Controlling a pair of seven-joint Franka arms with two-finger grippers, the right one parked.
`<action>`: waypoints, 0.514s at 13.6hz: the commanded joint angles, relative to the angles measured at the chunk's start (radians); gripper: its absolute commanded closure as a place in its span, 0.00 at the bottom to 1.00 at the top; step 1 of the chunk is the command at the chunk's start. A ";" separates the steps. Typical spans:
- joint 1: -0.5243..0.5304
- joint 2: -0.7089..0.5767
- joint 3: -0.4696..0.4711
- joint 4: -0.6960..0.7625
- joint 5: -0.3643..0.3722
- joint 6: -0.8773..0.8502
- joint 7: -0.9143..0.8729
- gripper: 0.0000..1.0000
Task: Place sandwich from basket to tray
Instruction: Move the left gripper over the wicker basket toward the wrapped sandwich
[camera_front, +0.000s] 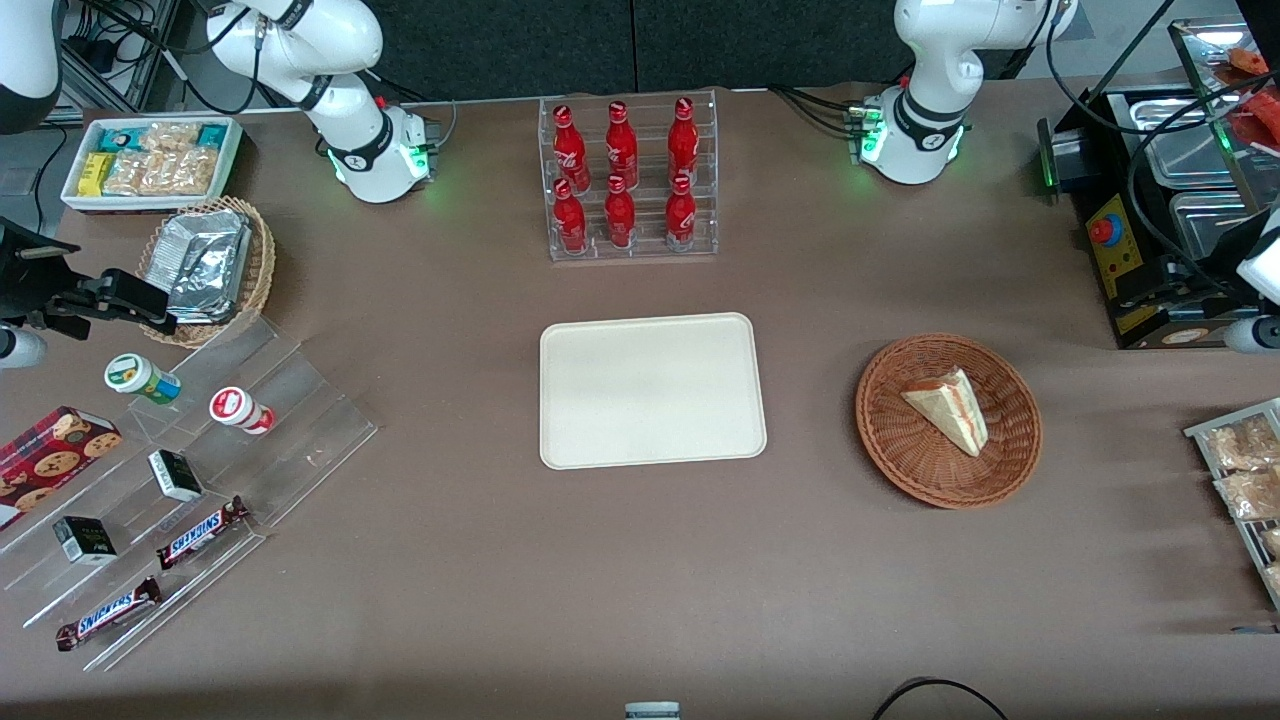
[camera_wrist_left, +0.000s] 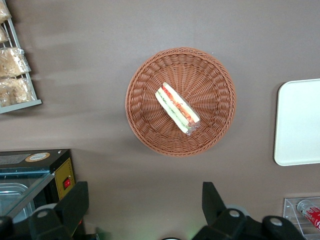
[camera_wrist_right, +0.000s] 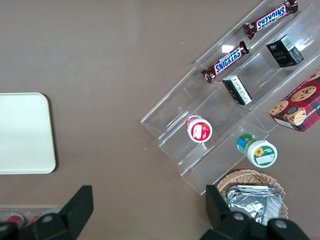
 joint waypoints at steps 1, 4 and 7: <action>-0.004 -0.019 0.003 -0.017 0.004 -0.007 0.015 0.00; -0.009 0.004 -0.006 -0.035 -0.004 -0.010 -0.025 0.00; -0.016 0.032 -0.031 -0.160 -0.001 0.126 -0.078 0.00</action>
